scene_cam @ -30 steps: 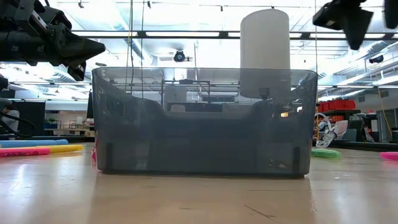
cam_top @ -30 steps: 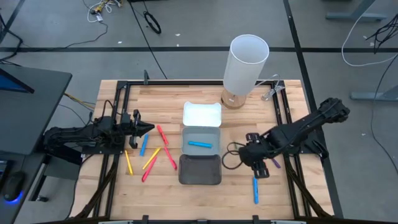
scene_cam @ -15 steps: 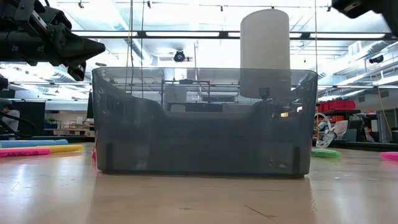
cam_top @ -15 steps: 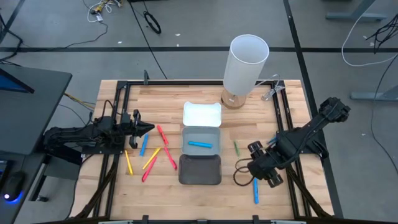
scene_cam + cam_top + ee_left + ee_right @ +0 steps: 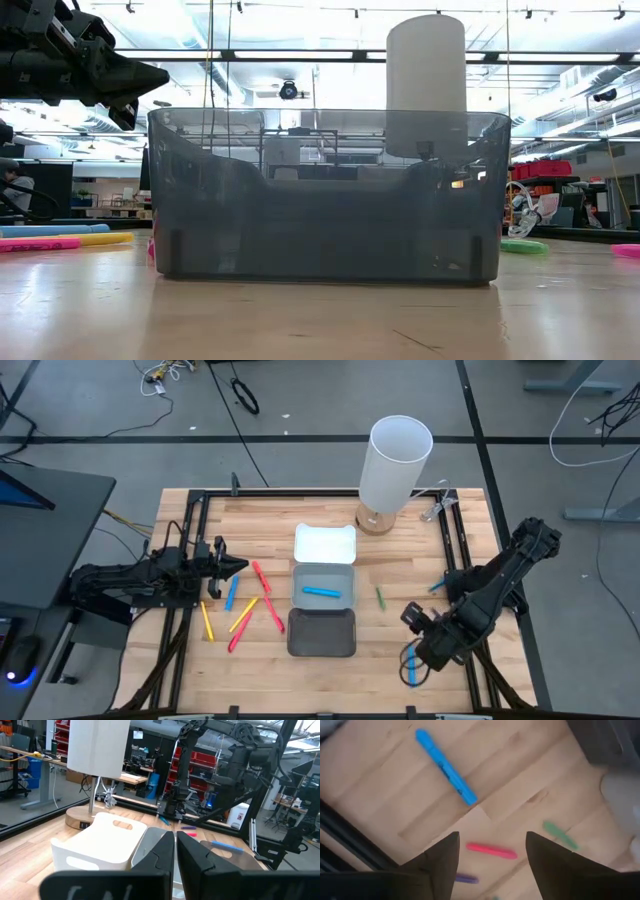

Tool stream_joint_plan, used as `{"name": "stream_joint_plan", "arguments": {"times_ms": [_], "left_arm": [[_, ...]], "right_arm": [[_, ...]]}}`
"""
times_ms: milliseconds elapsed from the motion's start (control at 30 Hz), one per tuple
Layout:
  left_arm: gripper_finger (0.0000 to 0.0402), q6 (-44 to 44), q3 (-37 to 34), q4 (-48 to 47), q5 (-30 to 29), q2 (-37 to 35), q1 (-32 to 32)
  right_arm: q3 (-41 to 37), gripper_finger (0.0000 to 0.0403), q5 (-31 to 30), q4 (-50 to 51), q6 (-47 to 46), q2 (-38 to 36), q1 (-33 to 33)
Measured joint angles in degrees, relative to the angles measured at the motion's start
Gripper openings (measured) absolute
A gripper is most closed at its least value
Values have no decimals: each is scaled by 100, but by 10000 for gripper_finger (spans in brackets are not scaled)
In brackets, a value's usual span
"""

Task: Pick & Place Markers
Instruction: Put the light blue highlighter pen into the gray bin

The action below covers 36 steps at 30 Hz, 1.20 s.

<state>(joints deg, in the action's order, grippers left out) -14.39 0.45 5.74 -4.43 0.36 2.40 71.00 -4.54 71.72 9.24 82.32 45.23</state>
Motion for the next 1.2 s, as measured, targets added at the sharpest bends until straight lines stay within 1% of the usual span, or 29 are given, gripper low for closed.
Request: {"name": "stream_joint_plan", "arguments": {"times_ms": [167,433,533,800,1000,1200], "left_arm": [[23,1,-2,-2,2,0,0],[23,2,0,-2,2,0,-1],[23,2,-2,-2,2,0,1],[23,0,-1,-2,2,0,0],[23,0,0,-2,2,0,2],[23,1,-2,-2,2,0,1]], "right_arm": [[0,231,-5,-17,606,117,192],[0,231,-21,-321,1464,147,222],[-7,231,-14,-373,1489,147,238],[-358,231,104,-974,1517,179,238],[-749,231,365,-1436,1606,228,238],[-1001,231,296,-1862,1879,347,238]]}}
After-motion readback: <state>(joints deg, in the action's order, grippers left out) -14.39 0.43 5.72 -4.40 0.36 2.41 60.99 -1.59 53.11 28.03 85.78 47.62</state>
